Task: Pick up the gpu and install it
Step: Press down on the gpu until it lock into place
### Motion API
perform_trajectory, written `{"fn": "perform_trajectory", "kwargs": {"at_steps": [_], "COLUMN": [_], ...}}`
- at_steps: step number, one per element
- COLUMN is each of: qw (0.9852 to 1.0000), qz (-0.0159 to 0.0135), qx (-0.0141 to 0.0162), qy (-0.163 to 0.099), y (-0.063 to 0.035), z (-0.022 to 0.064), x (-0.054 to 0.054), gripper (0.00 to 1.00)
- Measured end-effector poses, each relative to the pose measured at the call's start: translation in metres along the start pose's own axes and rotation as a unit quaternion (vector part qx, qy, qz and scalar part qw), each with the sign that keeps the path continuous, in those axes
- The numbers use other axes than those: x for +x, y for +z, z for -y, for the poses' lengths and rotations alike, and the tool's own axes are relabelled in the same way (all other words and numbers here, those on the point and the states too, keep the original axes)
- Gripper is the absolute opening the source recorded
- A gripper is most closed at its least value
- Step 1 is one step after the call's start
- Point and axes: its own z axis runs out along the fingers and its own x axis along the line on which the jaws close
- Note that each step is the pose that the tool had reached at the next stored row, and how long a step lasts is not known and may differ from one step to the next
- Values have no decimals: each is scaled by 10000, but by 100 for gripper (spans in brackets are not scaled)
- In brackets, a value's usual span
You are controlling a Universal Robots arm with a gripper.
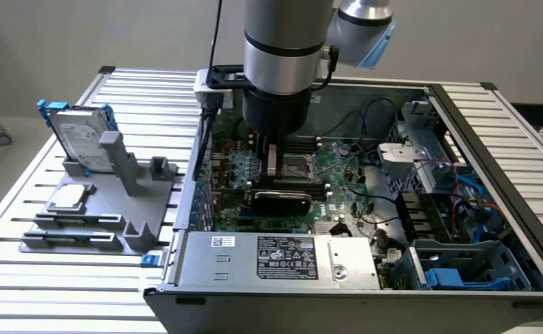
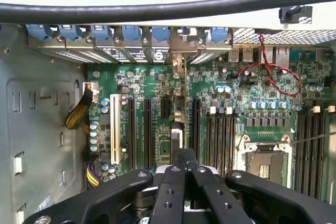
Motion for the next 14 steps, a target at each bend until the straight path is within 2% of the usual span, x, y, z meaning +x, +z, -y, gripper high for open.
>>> {"fn": "perform_trajectory", "kwargs": {"at_steps": [3, 10, 14], "qw": [10000, 10000, 10000], "qz": [-1, 1, -1], "qx": [4, 45, 45], "qy": [0, -3, -16], "y": [24, 159, 231], "z": [-2, -70, -76], "x": [-6, -76, -78], "gripper": [11, 11, 11]}}
